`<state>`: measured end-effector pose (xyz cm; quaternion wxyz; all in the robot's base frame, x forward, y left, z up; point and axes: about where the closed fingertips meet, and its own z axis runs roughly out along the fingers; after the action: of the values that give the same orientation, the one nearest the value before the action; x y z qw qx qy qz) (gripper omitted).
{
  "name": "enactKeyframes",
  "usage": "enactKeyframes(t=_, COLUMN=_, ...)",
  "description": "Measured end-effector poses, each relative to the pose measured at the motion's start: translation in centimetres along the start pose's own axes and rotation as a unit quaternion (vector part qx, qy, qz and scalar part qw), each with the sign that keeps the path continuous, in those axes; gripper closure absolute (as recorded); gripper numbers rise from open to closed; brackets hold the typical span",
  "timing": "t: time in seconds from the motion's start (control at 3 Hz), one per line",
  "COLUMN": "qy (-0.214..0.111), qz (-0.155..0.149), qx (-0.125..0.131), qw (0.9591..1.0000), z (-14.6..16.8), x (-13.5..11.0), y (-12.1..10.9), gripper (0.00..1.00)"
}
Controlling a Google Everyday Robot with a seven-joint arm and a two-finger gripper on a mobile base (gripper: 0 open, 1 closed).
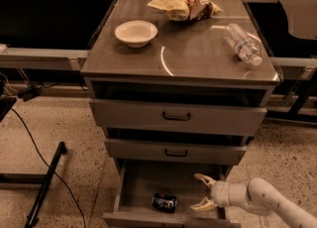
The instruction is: Pick pepsi can from bottom drawer and place on counter
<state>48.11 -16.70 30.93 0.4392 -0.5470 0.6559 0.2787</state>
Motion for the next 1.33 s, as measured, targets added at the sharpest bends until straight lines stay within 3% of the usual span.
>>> enactKeyframes(t=0.33, qy=-0.007, qz=0.003, qx=-0.005, qw=1.0, z=0.4, x=0.3, y=0.5, gripper=0.22)
enactKeyframes(t=0.67, qy=0.012, qz=0.006, qx=-0.027, qw=0.9996, z=4.1, x=0.9, y=1.7, gripper=0.0)
enactKeyframes(t=1.0, qy=0.043, qz=0.005, qx=-0.03, qw=0.9986, z=7.9, x=1.9, y=2.3, gripper=0.0)
enactKeyframes(t=1.33, qy=0.064, qz=0.019, qx=-0.029, qw=0.9973, z=10.3, x=3.0, y=2.3, gripper=0.09)
